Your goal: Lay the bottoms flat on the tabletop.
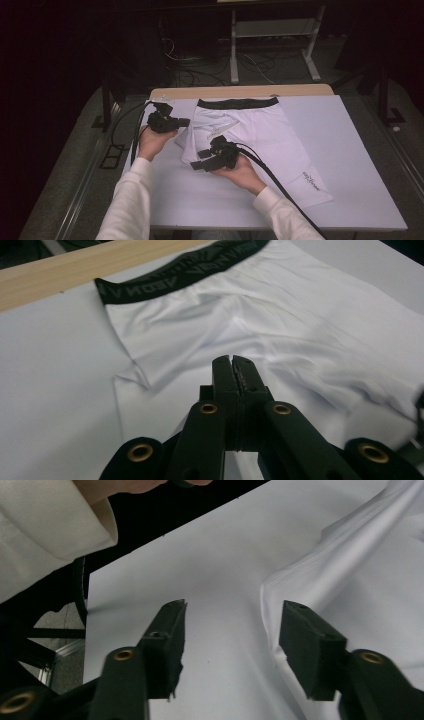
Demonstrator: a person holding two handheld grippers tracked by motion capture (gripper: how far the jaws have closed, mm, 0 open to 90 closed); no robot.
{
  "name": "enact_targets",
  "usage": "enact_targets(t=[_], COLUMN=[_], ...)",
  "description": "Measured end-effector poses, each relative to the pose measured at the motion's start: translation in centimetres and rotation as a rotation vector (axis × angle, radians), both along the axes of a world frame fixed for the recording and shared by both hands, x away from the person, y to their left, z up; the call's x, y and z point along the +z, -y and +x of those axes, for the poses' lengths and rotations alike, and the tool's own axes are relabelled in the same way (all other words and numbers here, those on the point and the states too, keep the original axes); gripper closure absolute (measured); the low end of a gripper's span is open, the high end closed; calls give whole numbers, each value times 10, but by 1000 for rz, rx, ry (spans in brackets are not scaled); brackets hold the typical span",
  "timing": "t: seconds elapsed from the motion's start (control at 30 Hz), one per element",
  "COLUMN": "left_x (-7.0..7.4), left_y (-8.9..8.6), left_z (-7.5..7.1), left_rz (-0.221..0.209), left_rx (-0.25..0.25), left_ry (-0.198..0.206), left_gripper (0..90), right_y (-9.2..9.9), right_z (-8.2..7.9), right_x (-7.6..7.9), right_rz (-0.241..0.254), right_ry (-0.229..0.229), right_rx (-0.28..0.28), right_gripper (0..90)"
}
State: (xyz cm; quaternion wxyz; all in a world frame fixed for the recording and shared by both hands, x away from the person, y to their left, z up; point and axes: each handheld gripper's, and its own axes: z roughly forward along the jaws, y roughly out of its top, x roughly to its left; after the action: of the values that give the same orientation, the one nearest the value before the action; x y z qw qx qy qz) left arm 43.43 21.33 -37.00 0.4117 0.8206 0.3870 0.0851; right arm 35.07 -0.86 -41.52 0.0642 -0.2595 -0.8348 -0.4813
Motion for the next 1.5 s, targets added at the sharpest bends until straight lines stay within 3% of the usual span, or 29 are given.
enact_targets(t=[0.17, 0.33, 0.57, 0.7, 0.8, 1.0, 1.2, 1.5], left_x=[-14, -32, -43, -45, -44, -42, -33, -23], left_y=[-3, -10, -22, -27, -30, -33, -37, -52], left_z=[18, 27, 24, 23, 23, 21, 13, -18], left_rz=[-8, -24, -34, -36, -34, -30, -5, 21], left_rx=[56, 98, 124, 134, 143, 146, 137, 116], left_ry=[-23, -58, -77, -83, -86, -83, -77, -81], left_gripper=[891, 891, 891, 890, 891, 890, 890, 891], right_y=[-12, -29, -28, -33, -36, -34, -27, -10], right_z=[7, 17, 20, 18, 17, 19, 19, 2], right_x=[-3, -11, -26, -31, -37, -40, -34, -10], right_rz=[2, -72, -158, -216, -288, -286, -230, -176], right_ry=[-10, -15, -39, -4, 42, 55, 3, -25], right_rx=[-19, -29, -27, -28, -26, -49, -30, 55], right_gripper=[551, 623, 643, 639, 655, 858, 872, 872])
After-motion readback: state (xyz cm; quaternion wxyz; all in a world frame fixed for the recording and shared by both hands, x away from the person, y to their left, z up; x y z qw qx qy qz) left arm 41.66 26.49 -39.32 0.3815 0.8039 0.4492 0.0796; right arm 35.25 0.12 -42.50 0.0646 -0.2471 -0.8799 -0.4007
